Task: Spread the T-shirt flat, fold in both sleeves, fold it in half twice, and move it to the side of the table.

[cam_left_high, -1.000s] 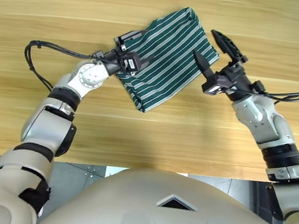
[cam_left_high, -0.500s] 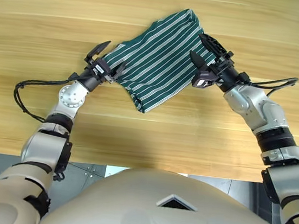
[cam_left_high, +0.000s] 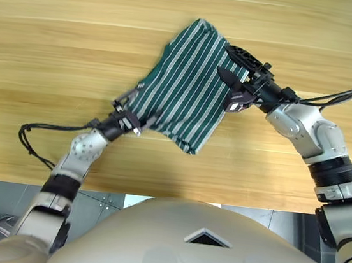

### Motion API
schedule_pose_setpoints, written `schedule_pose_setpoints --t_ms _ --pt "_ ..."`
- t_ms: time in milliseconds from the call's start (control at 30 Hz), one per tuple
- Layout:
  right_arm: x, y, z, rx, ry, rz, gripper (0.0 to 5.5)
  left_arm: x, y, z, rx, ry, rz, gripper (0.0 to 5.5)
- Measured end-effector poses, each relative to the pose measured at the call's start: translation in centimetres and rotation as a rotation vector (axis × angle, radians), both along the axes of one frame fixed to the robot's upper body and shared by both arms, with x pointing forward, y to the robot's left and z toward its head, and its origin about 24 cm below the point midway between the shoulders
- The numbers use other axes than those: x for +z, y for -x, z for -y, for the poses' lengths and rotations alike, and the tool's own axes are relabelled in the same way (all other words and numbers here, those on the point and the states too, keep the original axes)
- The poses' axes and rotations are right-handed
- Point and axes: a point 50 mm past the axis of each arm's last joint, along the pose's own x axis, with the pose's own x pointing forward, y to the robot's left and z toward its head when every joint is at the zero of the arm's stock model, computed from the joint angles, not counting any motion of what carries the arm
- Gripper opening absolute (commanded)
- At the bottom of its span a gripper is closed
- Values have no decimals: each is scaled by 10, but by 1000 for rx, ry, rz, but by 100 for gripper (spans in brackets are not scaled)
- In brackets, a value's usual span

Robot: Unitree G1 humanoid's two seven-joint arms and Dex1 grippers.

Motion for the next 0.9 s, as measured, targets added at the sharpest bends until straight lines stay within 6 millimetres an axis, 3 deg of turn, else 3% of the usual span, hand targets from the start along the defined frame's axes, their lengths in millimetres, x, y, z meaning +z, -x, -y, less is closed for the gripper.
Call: schedule_pose_setpoints --t_ms 67,133,233,333,467,567,667,800,900 --pt "0 1 5 -17 12 -6 305 12 21 -4 -38 -76 -32 378" --pt "-2 7 3 -7 9 -21 305 23 23 -11 0 -120 -29 378" --pt "-6 20 -8 43 7 -50 305 52 9 -22 95 -103 95 378" --pt "-3 42 -19 117 -29 -100 305 90 -6 -23 176 57 266 378" --pt "6 68 -25 196 -140 -207 305 116 -15 -18 183 248 374 378" --pt "-17 86 -22 191 -104 -357 305 123 -20 -22 201 279 407 378" --pt "-44 86 -8 104 13 -426 305 123 -33 -28 266 297 426 378" --pt "-49 75 3 73 39 -415 305 122 -51 -38 367 312 452 378" --pt "-46 59 23 18 116 -379 305 117 -54 -41 388 296 438 378"
